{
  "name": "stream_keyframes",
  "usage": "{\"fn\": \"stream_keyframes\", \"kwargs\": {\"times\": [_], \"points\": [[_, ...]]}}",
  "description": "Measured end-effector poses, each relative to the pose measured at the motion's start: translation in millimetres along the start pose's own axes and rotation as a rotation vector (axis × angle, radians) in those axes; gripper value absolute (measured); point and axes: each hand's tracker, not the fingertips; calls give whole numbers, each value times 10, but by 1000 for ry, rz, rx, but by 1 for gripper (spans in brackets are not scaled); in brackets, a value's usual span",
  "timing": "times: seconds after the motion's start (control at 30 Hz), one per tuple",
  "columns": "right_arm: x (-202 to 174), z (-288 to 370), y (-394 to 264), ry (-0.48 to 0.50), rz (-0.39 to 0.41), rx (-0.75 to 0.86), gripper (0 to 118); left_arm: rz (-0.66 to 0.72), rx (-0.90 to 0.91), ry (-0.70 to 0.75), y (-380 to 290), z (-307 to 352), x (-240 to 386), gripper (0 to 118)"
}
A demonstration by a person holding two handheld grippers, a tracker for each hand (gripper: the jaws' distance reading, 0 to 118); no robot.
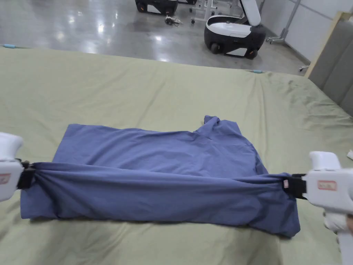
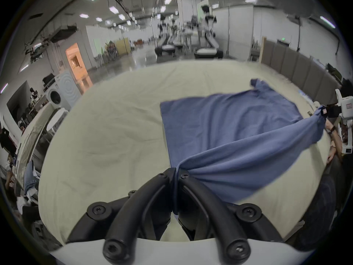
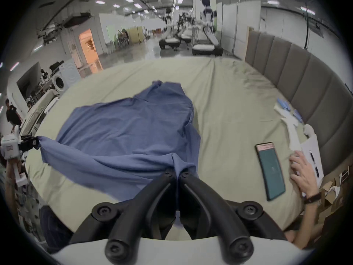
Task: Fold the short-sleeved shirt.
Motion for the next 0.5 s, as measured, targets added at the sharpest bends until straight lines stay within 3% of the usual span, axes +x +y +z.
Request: {"fn": "stream_keyframes", "kwargs": {"times": [0.13, 0.2, 0.33, 0.37, 0.4, 0.43, 0.47, 0.5], "points": [[-178, -633, 80, -105, -17, -17, 1, 46, -159, 17, 159, -649, 141, 4], [-121, -806, 59, -55, -81, -53, 1, 41, -162, 18, 160, -706, 143, 6], [-67, -650, -98, -14, -14, 50, 9, 41, -1, 22, 94, -289, 237, 34], [-71, -563, -139, -48, -10, 88, 41, 38, 46, 2, 4, -106, 305, 63], [-70, -460, -194, -59, -20, 80, 105, 24, 94, 10, -60, 80, 341, 92], [65, -257, -245, -48, -43, 137, 118, 6, 165, 30, -152, 318, 401, 101], [57, -99, -351, 18, -55, 246, 112, -18, 228, 36, -263, 538, 462, 101], [38, 54, -491, 19, -81, 277, 111, -40, 294, 43, -414, 777, 444, 101]]}}
